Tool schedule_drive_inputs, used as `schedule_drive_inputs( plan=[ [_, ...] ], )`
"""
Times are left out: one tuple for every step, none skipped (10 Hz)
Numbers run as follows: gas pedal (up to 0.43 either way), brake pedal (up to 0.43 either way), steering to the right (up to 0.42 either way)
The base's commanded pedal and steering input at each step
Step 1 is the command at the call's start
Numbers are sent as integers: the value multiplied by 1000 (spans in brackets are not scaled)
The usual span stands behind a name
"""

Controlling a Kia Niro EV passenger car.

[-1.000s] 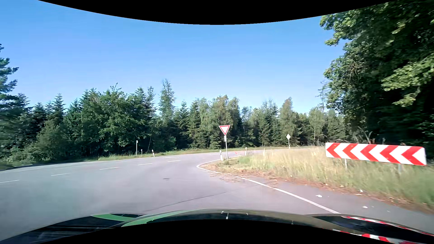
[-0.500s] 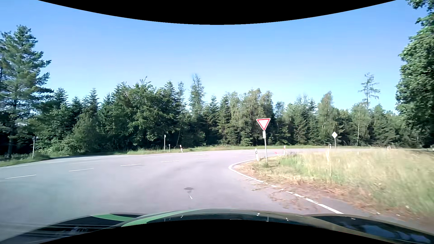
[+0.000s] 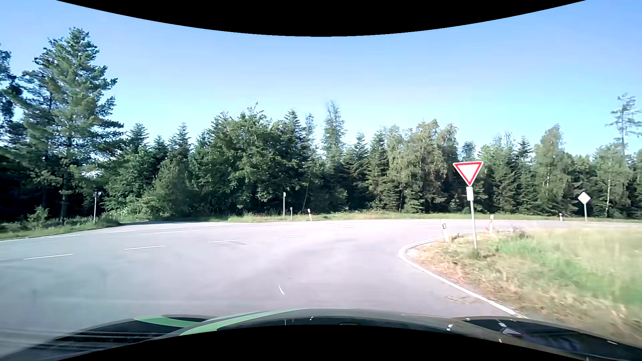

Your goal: Follow the waypoints while adhering to traffic rules and regulations

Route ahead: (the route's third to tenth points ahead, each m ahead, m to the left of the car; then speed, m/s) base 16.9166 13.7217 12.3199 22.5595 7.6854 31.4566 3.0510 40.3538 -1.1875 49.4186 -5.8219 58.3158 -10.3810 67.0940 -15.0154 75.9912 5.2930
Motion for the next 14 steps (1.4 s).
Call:
schedule_drive_inputs(
  plan=[
    [0, 61, -237],
    [0, 85, -237],
    [0, 104, -235],
    [0, 116, -235],
    [0, 140, -235],
    [0, 152, -231],
    [0, 165, -223],
    [0, 171, -209],
    [0, 183, -195],
    [0, 201, -183],
    [0, 213, -170],
    [0, 232, -168],
    [0, 262, -168],
    [0, 268, -170]
  ],
)
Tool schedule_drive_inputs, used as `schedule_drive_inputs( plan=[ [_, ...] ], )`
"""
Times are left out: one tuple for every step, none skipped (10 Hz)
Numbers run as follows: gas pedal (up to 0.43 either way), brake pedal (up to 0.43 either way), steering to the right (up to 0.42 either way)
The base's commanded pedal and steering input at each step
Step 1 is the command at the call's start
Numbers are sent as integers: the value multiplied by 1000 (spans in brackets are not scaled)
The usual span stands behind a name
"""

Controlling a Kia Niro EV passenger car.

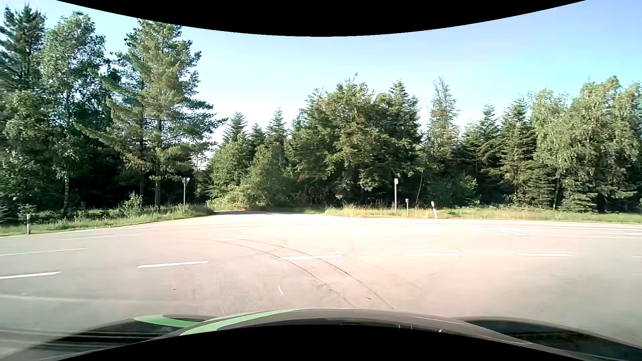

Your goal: Follow the waypoints while adhering to traffic rules and regulations

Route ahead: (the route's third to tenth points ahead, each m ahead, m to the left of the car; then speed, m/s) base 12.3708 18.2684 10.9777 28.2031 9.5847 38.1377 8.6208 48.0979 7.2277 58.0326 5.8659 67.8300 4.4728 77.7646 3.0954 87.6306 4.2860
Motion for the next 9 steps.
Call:
schedule_drive_inputs(
  plan=[
    [0, 274, -172],
    [0, 274, -172],
    [0, 280, -172],
    [0, 293, -172],
    [0, 311, -172],
    [0, 323, -172],
    [0, 317, -173],
    [0, 323, -174],
    [0, 323, -178]
  ],
)
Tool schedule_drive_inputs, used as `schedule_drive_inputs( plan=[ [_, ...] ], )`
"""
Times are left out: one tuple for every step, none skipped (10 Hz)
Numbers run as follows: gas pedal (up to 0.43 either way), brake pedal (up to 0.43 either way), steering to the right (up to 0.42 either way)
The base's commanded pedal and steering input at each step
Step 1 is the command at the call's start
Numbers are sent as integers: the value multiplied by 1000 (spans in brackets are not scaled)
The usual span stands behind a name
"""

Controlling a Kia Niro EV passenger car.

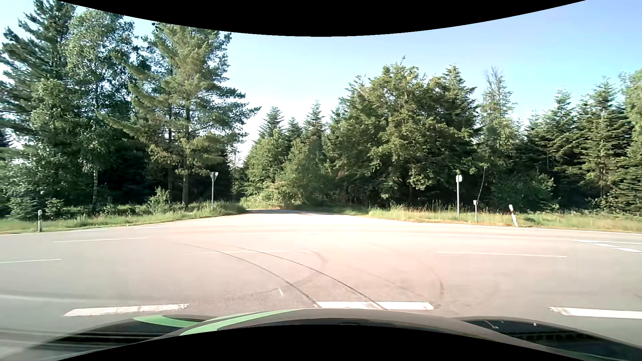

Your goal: Follow the waypoints while adhering to traffic rules and regulations

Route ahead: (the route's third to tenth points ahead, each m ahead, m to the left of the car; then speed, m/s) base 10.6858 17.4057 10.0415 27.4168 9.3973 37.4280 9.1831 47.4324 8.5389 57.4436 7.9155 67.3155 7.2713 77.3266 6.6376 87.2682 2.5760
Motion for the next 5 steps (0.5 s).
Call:
schedule_drive_inputs(
  plan=[
    [0, 317, -183],
    [0, 323, -191],
    [0, 317, -201],
    [0, 317, -214],
    [0, 91, -234]
  ],
)
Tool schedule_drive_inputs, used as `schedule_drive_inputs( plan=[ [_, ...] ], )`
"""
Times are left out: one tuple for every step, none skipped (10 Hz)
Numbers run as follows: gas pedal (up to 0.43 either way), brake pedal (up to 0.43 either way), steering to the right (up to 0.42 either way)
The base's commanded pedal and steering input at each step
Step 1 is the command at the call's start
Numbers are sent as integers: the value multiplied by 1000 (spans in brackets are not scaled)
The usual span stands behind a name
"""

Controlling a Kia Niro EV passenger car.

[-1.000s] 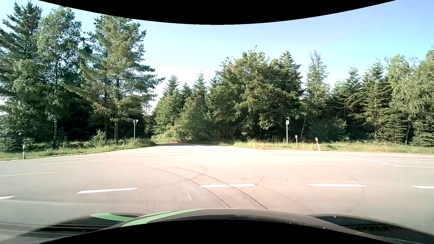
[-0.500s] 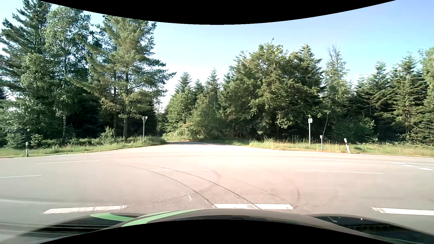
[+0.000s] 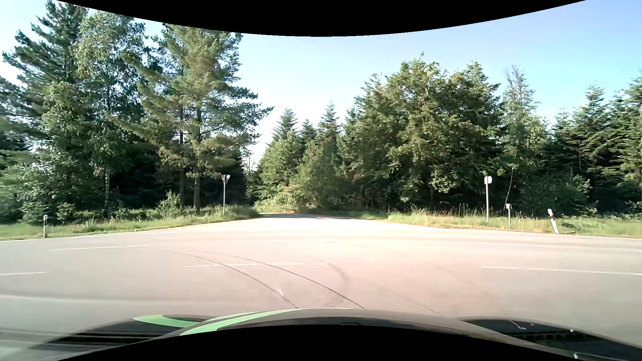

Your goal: Follow the waypoints while adhering to traffic rules and regulations

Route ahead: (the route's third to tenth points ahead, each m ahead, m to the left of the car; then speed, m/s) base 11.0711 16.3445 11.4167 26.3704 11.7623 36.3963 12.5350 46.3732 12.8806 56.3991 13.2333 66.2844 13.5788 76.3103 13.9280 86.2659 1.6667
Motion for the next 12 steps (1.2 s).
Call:
schedule_drive_inputs(
  plan=[
    [0, 0, -265],
    [59, 0, -308],
    [358, 0, -361],
    [512, 0, -410],
    [551, 0, -463],
    [579, 0, -519],
    [598, 0, -559],
    [598, 0, -602],
    [598, 0, -630],
    [598, 0, -647],
    [598, 0, -663],
    [591, 0, -666]
  ],
)
